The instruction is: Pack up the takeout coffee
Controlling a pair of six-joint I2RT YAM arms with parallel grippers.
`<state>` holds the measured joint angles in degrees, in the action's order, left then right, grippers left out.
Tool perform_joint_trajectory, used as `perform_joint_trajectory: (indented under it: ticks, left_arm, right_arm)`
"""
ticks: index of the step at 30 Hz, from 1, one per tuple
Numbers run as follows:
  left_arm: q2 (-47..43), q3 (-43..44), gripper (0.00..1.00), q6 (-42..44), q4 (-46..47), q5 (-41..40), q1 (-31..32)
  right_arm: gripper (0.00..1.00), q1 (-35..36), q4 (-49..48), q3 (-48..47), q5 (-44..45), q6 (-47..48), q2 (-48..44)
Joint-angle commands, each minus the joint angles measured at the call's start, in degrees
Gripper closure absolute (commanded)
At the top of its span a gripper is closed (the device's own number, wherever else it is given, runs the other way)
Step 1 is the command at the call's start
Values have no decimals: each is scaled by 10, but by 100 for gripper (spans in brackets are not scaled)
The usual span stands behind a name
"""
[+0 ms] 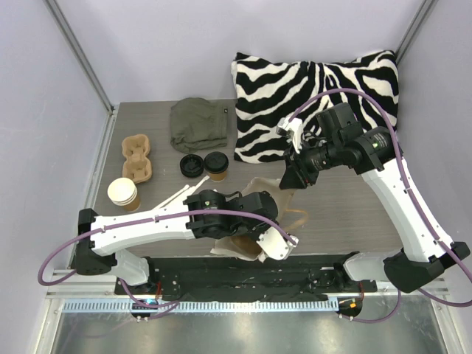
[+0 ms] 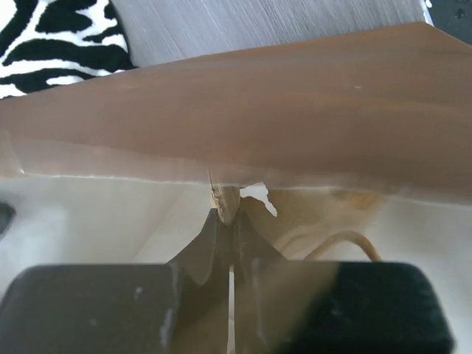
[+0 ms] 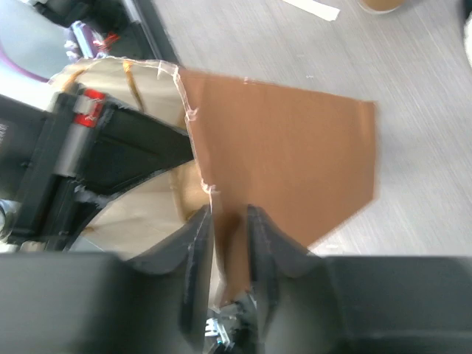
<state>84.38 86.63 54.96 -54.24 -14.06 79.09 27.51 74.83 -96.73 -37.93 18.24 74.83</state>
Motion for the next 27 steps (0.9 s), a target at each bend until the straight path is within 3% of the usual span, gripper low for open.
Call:
perform_joint_trajectory:
  ticks: [1,3,6,14,17,18,21,27]
  left_arm:
    - [-30,1,100,-18,40,4,5]
    - [-31,-1,100,-15,44,4,8]
    - [-29,-1,100,-15,45,2,11]
    - [-34,-10,100,-17,48,-5,11]
    - [-35,-11,100,-16,49,-10,11]
    - [-35,-11,100,-15,50,-12,11]
    - [-37,-15,100,-1,62,-31,13]
    - [-42,-20,100,6,88,-55,17]
  right_arm:
    - [58,20,-46,-8,78,-25,-14]
    - [46,27,-54,-20,88,-29,-6]
    - [39,36,-56,-34,101,-32,6]
    - [34,77,-65,-14,180,-17,12]
    - [46,84,-65,-11,191,-10,17]
    - [68,87,-66,-14,190,-8,17]
    - [99,95,-70,-33,164,-6,19]
    - [99,129,-87,-27,131,8,-5]
